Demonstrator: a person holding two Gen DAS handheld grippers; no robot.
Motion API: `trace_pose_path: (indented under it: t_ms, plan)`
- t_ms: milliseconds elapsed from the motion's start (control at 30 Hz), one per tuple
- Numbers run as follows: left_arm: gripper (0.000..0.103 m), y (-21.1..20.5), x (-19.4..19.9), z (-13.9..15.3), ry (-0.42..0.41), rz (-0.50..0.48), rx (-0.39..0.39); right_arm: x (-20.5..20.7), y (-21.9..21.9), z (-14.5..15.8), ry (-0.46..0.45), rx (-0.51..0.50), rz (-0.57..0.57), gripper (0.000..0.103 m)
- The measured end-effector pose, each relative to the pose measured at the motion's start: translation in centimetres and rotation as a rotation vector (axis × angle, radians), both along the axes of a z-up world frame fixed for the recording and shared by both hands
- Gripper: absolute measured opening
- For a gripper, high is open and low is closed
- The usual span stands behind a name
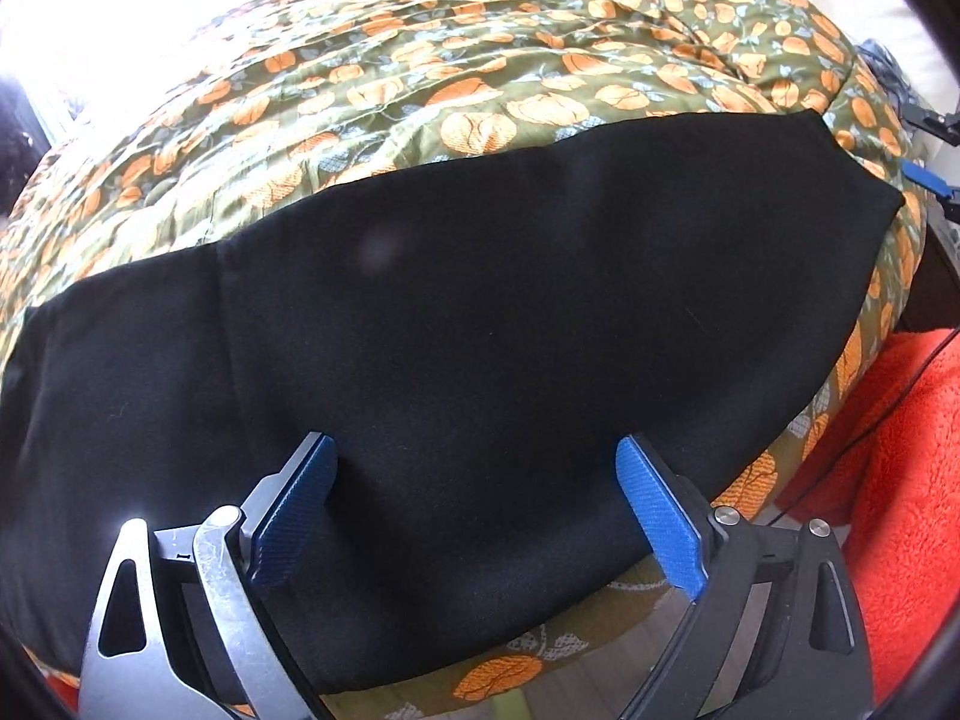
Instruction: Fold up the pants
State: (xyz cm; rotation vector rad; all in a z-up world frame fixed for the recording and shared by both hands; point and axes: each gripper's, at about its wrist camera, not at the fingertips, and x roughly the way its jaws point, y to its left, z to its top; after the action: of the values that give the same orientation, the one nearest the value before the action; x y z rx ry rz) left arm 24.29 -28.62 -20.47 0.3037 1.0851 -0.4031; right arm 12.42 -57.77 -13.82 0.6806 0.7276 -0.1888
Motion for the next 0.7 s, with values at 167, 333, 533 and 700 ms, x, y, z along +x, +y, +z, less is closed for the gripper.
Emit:
trace_pose_path:
  t_ms: [167,333,533,700]
  plan:
    - [0.095,0.1,-0.1,-0.1,-0.009,0.000,-0.007,-3.1,-2.4,-1.2,0.025,0.262,-0.092,0.082]
    - [0.095,0.1,-0.1,-0.1,-0.006,0.000,-0.008,-2.7,-1.1,-3.7,0.093,0.422,-0.057,0.080]
    - [0.095,0.0,-0.1,-0.1,-0.006,0.000,-0.007,-0.5,-2.3,-6.6,0.159,0.427,-0.123,0.070]
    - [0.096,0.0,-0.2,-0.4,-0.022,0.002,0.001,0.2,-3.0,-7.8,0.184,0.407,-0.156,0.046]
